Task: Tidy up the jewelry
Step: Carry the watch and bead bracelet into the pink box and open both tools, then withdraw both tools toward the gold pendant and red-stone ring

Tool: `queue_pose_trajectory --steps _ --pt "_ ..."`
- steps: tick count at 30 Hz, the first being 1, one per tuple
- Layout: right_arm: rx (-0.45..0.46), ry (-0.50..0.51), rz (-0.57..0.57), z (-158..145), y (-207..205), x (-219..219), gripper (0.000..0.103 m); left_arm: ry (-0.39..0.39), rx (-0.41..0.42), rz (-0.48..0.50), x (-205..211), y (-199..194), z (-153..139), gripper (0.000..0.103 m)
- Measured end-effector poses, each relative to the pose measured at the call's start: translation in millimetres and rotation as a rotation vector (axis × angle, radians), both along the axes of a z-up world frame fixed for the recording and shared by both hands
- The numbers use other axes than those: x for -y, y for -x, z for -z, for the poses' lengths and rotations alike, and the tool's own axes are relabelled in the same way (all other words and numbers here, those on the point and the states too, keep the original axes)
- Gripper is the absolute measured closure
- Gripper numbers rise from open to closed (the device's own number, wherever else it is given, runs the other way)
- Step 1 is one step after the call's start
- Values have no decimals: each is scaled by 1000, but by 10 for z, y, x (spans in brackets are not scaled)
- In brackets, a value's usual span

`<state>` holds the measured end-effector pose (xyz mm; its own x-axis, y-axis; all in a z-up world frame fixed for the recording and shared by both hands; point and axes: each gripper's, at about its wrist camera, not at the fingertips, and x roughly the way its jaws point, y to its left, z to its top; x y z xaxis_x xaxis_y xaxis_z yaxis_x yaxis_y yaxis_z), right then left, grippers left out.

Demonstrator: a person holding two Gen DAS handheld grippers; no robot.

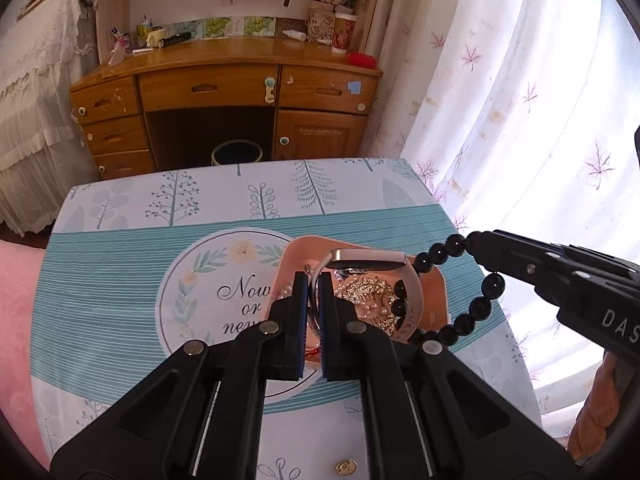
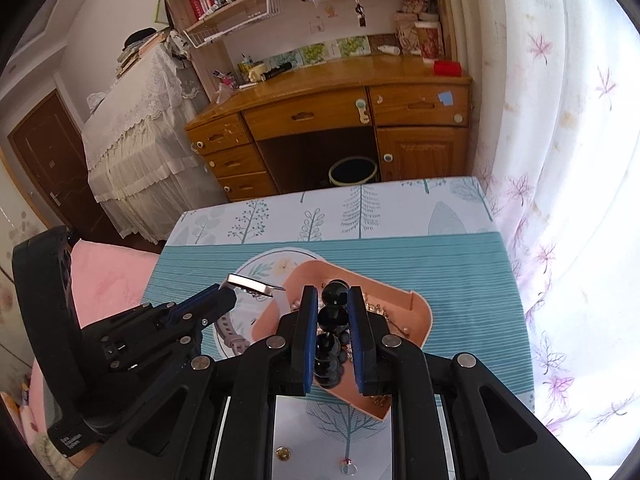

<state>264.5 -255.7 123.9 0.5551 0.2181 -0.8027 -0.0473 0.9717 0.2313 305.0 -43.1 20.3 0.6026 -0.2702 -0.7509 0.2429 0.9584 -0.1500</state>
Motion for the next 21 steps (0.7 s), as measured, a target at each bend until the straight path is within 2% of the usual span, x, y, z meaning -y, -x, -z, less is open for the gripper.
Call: queue_pose_trajectory --steps 4,10,13,15,16,17,21 --pt "-41 -1 15 278 -138 31 89 -33 -33 6 97 -124 237 100" --pt "-123 5 34 700 -257 72 88 -70 -82 8 164 -195 425 97" --pt "-137 6 34 814 -249 99 81 -85 -102 3 135 -173 419 82" --pt "-142 1 45 857 -224 122 81 -92 -90 -26 90 -126 365 56" --pt "-142 0 44 867 -200 123 81 -92 -72 -48 55 -91 330 52" --pt "-141 4 42 859 -168 113 81 -88 -58 -58 40 -52 285 49" --pt "-126 47 28 815 22 35 80 -75 -15 -81 -71 141 123 49"
